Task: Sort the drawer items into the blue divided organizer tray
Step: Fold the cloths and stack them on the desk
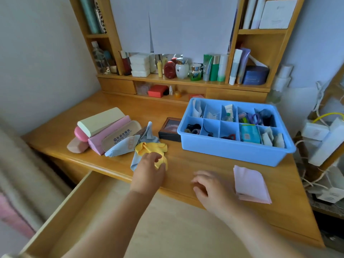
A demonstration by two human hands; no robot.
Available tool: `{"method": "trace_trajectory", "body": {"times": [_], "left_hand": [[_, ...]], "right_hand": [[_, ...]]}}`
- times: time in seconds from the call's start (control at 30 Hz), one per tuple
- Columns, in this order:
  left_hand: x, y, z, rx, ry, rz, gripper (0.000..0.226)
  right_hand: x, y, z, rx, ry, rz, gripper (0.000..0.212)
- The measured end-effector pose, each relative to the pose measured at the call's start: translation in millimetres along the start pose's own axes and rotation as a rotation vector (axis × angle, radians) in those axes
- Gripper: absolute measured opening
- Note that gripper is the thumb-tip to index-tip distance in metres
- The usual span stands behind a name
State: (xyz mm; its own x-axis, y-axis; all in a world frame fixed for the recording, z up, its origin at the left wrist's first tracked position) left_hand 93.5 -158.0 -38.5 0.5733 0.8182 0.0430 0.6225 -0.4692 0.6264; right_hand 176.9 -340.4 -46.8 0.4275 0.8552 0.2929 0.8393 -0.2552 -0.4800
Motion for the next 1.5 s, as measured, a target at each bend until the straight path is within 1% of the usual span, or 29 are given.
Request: {"method": "trace_trajectory", "body": {"times": [0.07,0.13,0.2,0.27,0.33,0.4,0.43,0.47,0.53,0.57,0.63,0.67,0.7,0.77,0.8,0.87,0.93,0.97,1.03,1.17,1.2,1.27,1.4,1.47,1.5], "left_hand": [[12.9,-4.8,2.5,0.085,-0.058,-0.049,0.029],[20.1,-1.4,5.7,0.178,-0.093,-0.053,0.021],[23.9,2.7,5.8,0.200,-0.099,-0.036,0.015],[21.7,4.4,2.0,0.107,-0.100,-0.023,0.012],[13.3,8.7,-8.3,-0.065,-0.086,0.004,0.009],[2.9,16.5,-22.1,-0.249,-0.105,0.041,0.015],[-2.8,22.1,-30.2,-0.315,-0.139,0.062,0.017],[-8.2,29.1,-38.0,-0.339,-0.190,0.087,0.017],[-18.7,45.2,-50.8,-0.288,-0.314,0.158,0.016],[-23.9,53.3,-55.7,-0.259,-0.365,0.191,0.016],[-32.4,68.2,-64.3,-0.274,-0.415,0.235,0.015],[-35.0,74.3,-68.1,-0.313,-0.421,0.245,0.016],[-37.1,78.9,-71.6,-0.358,-0.424,0.245,0.016],[-40.0,84.3,-77.6,-0.432,-0.433,0.235,0.016],[-41.0,86.1,-80.3,-0.435,-0.433,0.237,0.015],[-44.2,89.3,-84.1,-0.391,-0.428,0.250,0.014],[-48.5,93.4,-85.2,-0.348,-0.419,0.252,0.015],[-50.5,95.8,-85.5,-0.323,-0.403,0.254,0.015],[-54.5,101.3,-87.3,-0.275,-0.354,0.258,0.017],[-61.5,109.4,-93.8,-0.263,-0.312,0.264,0.017],[-62.8,111.1,-96.3,-0.271,-0.304,0.271,0.017],[-64.2,114.3,-101.6,-0.293,-0.295,0.272,0.015],[-65.0,113.3,-106.8,-0.435,-0.391,0.194,0.007],[-64.8,109.7,-109.0,-0.493,-0.395,0.166,0.007],[-64.5,107.9,-109.9,-0.479,-0.374,0.165,0.006]], "right_hand": [[1.9,3.1,8.0,0.033,0.012,0.038,0.018],[-0.7,7.6,10.6,0.085,0.012,0.070,0.018],[-3.3,9.3,11.0,0.105,-0.008,0.078,0.019],[-3.4,7.7,8.9,0.134,-0.011,0.090,0.018],[-1.5,5.3,1.7,0.236,0.023,0.153,0.019],[1.6,2.7,-10.6,0.366,0.081,0.233,0.023],[3.8,0.0,-18.7,0.401,0.120,0.249,0.024],[6.3,-4.0,-27.7,0.405,0.160,0.247,0.026],[13.4,-15.2,-44.8,0.371,0.220,0.195,0.033],[18.2,-21.1,-51.2,0.354,0.220,0.164,0.038],[26.2,-29.0,-56.2,0.294,0.141,0.164,0.045],[28.3,-30.0,-56.1,0.254,0.089,0.187,0.042],[29.0,-30.0,-55.9,0.227,0.056,0.207,0.032],[26.7,-28.2,-57.1,0.265,0.085,0.214,0.011],[23.7,-30.0,-59.6,0.345,0.132,0.201,0.012],[18.5,-36.9,-64.8,0.541,0.204,0.144,0.022],[15.9,-47.8,-69.2,0.627,0.186,0.077,0.032],[15.3,-51.8,-69.6,0.609,0.160,0.069,0.035],[13.9,-56.2,-70.7,0.477,0.149,0.090,0.034],[7.3,-61.8,-83.4,0.289,0.295,0.118,0.012],[5.1,-61.3,-86.4,0.263,0.316,0.126,0.011],[0.8,-58.5,-92.1,0.227,0.333,0.148,0.013],[-5.6,-47.3,-99.1,0.237,0.272,0.225,0.012],[-7.1,-41.9,-103.3,0.339,0.272,0.241,0.013],[-7.9,-40.2,-107.0,0.400,0.291,0.242,0.013]]}}
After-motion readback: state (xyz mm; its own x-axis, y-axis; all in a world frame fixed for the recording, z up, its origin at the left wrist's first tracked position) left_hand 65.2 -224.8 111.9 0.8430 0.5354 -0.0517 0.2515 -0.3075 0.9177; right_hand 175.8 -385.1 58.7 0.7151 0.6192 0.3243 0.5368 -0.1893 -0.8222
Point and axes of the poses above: each hand's wrist, its own x-axis towards the middle knuckle, its own z-axis out of the palm, y = z × x, the point moved 5 cm from there along x, towards the middle knuckle, and after that the axes turned 11 degrees about -z, right-handed, at the moved point
